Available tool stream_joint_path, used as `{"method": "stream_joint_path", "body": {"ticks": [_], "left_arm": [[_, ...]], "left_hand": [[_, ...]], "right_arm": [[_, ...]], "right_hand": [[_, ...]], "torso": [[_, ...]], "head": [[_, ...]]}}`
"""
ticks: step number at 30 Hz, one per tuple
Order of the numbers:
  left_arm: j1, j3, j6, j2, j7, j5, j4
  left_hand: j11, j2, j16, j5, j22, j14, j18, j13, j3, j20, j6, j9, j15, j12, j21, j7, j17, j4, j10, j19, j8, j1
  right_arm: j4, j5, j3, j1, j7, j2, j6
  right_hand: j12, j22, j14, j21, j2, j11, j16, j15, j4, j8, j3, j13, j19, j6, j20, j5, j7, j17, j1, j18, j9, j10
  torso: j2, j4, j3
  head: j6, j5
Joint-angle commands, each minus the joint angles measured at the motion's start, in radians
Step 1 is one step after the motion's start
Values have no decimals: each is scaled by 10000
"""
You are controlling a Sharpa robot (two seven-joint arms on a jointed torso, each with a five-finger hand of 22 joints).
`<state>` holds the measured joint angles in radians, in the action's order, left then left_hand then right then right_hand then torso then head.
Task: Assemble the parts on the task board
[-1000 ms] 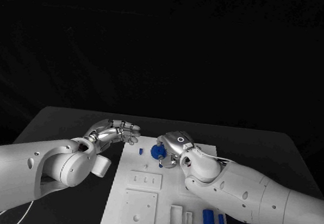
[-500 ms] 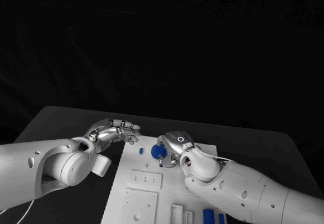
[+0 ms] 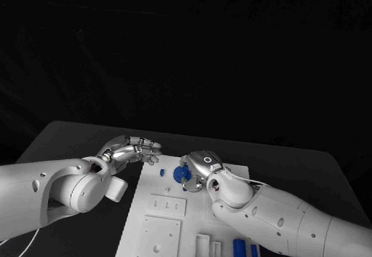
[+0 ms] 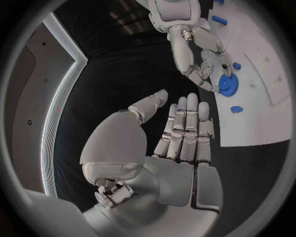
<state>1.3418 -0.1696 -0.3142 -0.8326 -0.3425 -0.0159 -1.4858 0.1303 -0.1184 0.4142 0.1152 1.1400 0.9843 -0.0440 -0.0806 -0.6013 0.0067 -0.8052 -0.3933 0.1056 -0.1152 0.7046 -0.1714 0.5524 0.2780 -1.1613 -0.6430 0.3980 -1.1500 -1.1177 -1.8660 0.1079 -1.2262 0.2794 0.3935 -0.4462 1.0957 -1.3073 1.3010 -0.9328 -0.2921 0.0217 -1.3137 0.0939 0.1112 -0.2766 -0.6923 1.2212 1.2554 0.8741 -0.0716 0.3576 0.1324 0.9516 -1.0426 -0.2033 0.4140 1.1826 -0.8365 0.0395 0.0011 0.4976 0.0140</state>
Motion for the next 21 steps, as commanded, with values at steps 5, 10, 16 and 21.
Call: {"method": "stream_joint_path", "body": {"ticks": [5,10,16,21], "left_arm": [[15,9,-51,16,17,16,-2],[15,10,-58,15,2,16,-7],[15,10,-86,-7,-18,16,10],[15,10,-89,-12,-17,16,-1]], "left_hand": [[38,-20,-53,-15,-16,-28,-182,0,7,2,47,-7,2,59,39,-75,18,35,-25,63,-55,78],[38,-18,-55,-12,-18,-28,-182,0,6,1,50,-8,2,60,40,-77,20,34,-26,64,-58,79],[38,-18,-57,-10,-20,-28,-182,0,5,1,53,-9,2,61,42,-79,22,33,-26,66,-60,80],[38,-18,-57,-10,-20,-28,-182,0,5,1,53,-9,2,62,42,-80,22,33,-26,66,-61,80]], "right_arm": [[-97,262,3,8,-139,74,-300],[-237,385,2,8,-203,165,-467],[-435,602,-6,6,-305,322,-464],[-338,811,-6,5,-370,307,35]], "right_hand": [[5,-102,26,82,77,35,73,-91,-559,33,94,-34,6,-39,-25,-270,71,60,598,-585,-13,-44],[11,-104,28,86,46,31,76,-84,-617,20,54,-39,9,-25,-42,-369,66,77,609,-585,-8,-44],[39,-106,30,85,44,25,76,-79,-627,7,35,-23,14,-5,-51,-384,60,85,596,-585,-3,-21],[38,-106,31,84,44,23,75,-77,-628,0,32,-25,15,5,-53,-387,58,88,593,-585,0,-21]], "torso": [[-1,11,8],[-3,-1,8],[4,-12,13],[0,-7,6]], "head": [[7,2],[3,-5],[-5,-12],[-8,-8]]}}
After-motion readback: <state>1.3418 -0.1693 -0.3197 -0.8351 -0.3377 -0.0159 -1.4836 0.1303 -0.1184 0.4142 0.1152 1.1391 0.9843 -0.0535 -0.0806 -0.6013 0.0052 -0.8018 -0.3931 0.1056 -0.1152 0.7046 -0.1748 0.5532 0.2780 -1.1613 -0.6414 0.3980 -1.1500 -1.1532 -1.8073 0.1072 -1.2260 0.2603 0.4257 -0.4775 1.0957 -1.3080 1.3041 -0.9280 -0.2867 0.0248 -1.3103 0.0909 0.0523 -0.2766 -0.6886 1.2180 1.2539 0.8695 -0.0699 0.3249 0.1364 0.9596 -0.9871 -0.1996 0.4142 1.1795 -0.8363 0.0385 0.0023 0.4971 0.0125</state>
